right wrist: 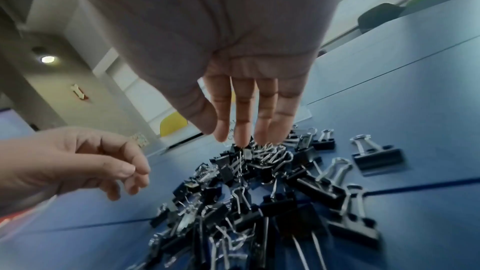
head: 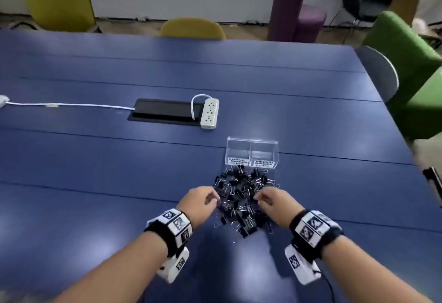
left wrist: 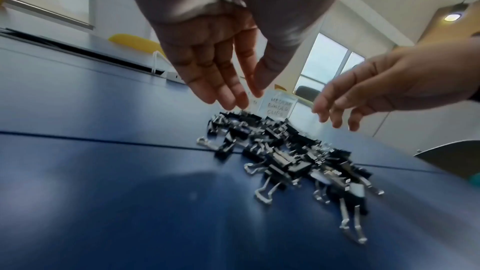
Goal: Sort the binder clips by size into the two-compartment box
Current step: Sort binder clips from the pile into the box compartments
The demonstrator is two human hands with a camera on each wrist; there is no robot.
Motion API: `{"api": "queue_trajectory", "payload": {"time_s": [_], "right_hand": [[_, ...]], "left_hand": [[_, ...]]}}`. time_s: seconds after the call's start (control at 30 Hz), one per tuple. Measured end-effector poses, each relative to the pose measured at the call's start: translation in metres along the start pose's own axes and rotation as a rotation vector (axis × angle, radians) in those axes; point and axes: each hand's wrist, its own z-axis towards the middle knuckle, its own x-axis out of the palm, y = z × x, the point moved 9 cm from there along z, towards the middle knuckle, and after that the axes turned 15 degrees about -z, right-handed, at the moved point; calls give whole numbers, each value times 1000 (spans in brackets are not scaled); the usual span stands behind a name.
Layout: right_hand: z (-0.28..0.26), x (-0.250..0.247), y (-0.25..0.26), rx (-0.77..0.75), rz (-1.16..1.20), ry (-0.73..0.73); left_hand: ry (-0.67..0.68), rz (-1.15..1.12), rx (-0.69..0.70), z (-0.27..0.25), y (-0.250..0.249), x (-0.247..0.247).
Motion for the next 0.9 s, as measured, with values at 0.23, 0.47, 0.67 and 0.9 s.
{"api": "queue_trajectory", "payload": {"time_s": [0.23,0.47,0.67,0.9], "right_hand": [[49,25,22,-27,-263,14],[46,11,-7,75,-253,-33],[74,4,40,-21,-204,-62],[100,38,72,-20,-335,3]], "left_hand": [[-87,43,-97,35,24,3],[-105,67,-93,63,22,-3],[-50,144,-142,78,30,5],[-150,81,-139,67,38,2]]}}
